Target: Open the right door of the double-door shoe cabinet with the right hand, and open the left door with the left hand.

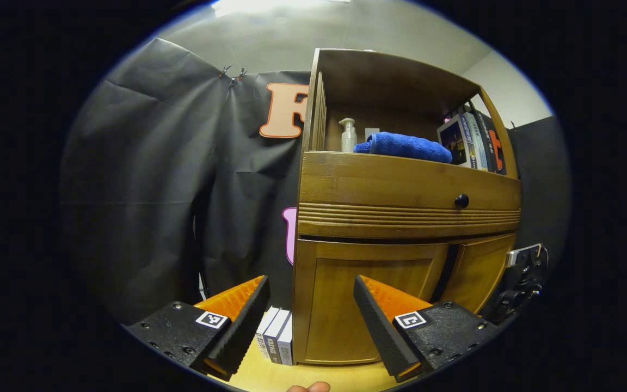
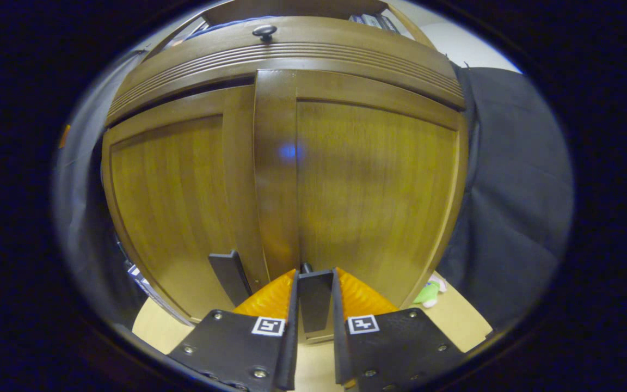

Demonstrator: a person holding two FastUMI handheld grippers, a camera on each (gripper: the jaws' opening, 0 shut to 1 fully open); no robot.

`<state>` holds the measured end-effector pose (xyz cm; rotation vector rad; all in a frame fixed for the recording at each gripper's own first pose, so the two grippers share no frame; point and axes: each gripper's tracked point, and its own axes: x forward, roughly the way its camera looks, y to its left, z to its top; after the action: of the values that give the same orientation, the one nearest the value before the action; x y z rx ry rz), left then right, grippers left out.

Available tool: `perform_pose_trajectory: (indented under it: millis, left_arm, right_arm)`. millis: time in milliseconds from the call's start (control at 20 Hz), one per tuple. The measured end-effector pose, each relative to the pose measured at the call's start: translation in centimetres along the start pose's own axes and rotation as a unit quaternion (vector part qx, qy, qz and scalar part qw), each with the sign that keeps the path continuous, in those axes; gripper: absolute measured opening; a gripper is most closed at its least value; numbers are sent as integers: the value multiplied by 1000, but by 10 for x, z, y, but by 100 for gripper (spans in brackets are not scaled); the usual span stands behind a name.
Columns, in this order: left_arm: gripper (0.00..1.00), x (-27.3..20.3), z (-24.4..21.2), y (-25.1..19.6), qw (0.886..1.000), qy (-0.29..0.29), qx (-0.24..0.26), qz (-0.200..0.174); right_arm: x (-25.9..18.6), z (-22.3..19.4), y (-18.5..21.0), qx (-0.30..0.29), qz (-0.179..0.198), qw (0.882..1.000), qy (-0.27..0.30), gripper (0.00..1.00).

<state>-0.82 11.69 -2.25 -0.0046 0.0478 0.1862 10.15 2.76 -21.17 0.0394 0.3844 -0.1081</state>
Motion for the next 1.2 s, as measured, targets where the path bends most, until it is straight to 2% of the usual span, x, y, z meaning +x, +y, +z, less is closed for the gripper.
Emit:
perform_pose_trajectory:
  millis: [400, 450, 600, 1200]
  left_arm:
    - [96, -12, -7, -19, 1000, 6, 6, -24]
    - [96, -13, -8, -22, 1000, 8, 6, -29]
    - [96, -17, -10, -32, 999, 10, 7, -40]
    - [96, -23, -23, -91, 995, 23, 2, -96]
  right_arm:
    - [-1, 0, -4, 9, -13, 1000, -2, 28]
    - [-5, 2, -5, 12, -12, 1000, -1, 23]
    - [-15, 0, -11, 14, -19, 1000, -3, 23]
    - [-63, -14, -62, 29, -49, 998, -6, 22]
